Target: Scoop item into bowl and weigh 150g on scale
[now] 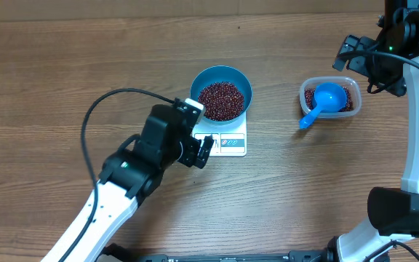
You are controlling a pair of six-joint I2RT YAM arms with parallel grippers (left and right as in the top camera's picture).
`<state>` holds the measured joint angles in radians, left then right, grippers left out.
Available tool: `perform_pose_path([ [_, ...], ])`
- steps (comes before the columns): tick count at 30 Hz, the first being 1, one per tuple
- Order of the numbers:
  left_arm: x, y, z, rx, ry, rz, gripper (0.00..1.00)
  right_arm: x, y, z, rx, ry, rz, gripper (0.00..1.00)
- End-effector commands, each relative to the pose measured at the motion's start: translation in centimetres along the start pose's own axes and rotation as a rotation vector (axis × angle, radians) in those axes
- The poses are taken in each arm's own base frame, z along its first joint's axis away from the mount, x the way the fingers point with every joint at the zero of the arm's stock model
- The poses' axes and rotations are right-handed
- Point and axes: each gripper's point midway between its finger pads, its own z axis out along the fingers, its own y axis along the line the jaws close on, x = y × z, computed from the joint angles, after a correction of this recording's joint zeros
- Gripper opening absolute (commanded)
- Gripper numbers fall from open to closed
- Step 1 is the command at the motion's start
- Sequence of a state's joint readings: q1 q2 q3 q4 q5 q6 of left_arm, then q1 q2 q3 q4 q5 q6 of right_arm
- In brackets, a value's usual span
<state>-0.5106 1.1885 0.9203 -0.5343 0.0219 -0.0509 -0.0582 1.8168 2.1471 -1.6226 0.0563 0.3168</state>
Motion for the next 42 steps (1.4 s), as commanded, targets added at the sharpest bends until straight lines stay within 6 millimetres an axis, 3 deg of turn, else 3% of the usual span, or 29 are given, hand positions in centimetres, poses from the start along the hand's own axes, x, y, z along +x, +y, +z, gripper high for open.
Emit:
perform_pose_path([
  [1,1.5,0.2,1.7,-0.007,0.068,-0.010,1.00,-0.4,0.1,-1.2,-0.014,-0.042,-0.002,1.00],
  [5,2.5,0.2,3.4,-0.009,0.119,-0.012,1.00,-0.4,0.1,-1.2,-0.014,-0.042,-0.002,1.00],
  [11,2.5,0.0,6.0,0.004,0.124,-0.017,1.00,-0.4,0.1,-1.2,-0.014,-0.042,-0.002,1.00],
  [18,3.7,-0.1,7.9,0.016,0.174,-0.049,1.00,-0.4,0.1,-1.2,-0.014,-0.042,-0.002,1.00],
  [31,5.2,-0.7,9.6,0.052,0.226,-0.055,0.99,-0.4,0.1,-1.2,-0.014,-0.042,-0.002,1.00],
  [42,5.8,-0.7,9.8,0.050,0.252,-0.056,0.99,-0.4,0.1,-1.2,-0.014,-0.042,-0.002,1.00],
])
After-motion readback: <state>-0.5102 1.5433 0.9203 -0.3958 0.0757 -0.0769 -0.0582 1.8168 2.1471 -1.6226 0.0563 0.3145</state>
